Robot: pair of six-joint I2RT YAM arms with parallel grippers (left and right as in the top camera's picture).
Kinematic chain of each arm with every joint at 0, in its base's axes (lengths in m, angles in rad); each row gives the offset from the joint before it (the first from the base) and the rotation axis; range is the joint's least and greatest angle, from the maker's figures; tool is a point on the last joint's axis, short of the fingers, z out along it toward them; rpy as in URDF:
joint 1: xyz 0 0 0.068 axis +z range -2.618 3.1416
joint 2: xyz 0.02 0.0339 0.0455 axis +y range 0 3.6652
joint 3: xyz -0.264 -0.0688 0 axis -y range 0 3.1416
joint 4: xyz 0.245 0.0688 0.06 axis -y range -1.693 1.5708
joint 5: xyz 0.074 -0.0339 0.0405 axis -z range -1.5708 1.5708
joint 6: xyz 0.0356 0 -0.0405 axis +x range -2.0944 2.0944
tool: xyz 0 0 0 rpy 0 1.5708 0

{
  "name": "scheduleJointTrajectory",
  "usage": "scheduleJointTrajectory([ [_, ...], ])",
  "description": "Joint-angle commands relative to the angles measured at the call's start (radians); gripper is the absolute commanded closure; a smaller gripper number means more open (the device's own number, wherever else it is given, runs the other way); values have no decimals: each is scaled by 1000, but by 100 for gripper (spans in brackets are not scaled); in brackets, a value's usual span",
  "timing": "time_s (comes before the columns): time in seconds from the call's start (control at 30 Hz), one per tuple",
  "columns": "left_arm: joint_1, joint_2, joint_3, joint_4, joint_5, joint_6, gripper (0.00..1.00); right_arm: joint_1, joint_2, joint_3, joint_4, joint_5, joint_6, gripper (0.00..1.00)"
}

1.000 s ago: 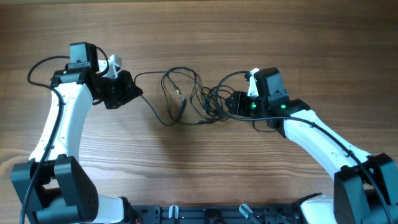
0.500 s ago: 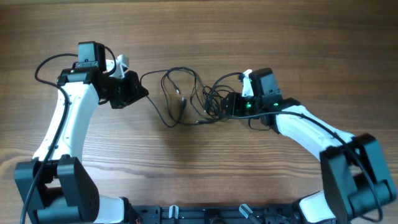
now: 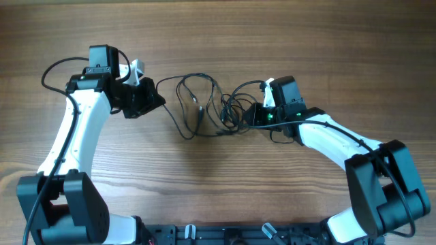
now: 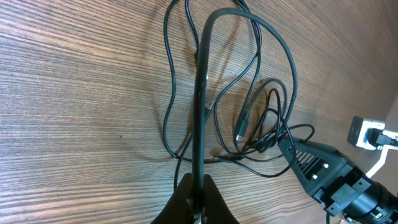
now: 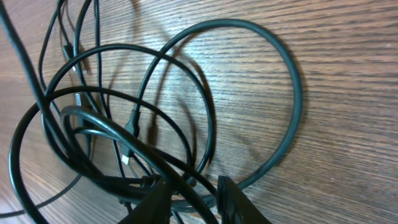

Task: Untangle cables

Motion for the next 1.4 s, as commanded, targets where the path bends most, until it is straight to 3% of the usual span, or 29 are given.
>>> scheduleJointTrajectory([
  [0.0, -2, 3, 5, -2, -6, 2, 96, 5, 13, -8, 7, 50, -1, 70],
  [0.53, -2, 3, 5, -10, -6, 1, 96, 42, 60, -8, 59, 50, -52, 71],
  [0.7, -2, 3, 5, -9, -5, 1, 96, 40, 60, -8, 57, 51, -48, 96],
  [0.87, 3, 3, 5, -11, -6, 2, 96, -2, 57, -8, 23, 78, 36, 96],
  [1.0, 87, -11, 9, 23, -5, -2, 96, -108, 29, -5, -66, 143, 27, 96],
  [1.2, 369, -85, 25, 27, 0, -91, 96, -378, -55, -5, -187, 184, -34, 95],
  [1.37, 488, -96, 24, 26, 127, -114, 96, -463, -88, -5, -192, 103, -55, 96],
])
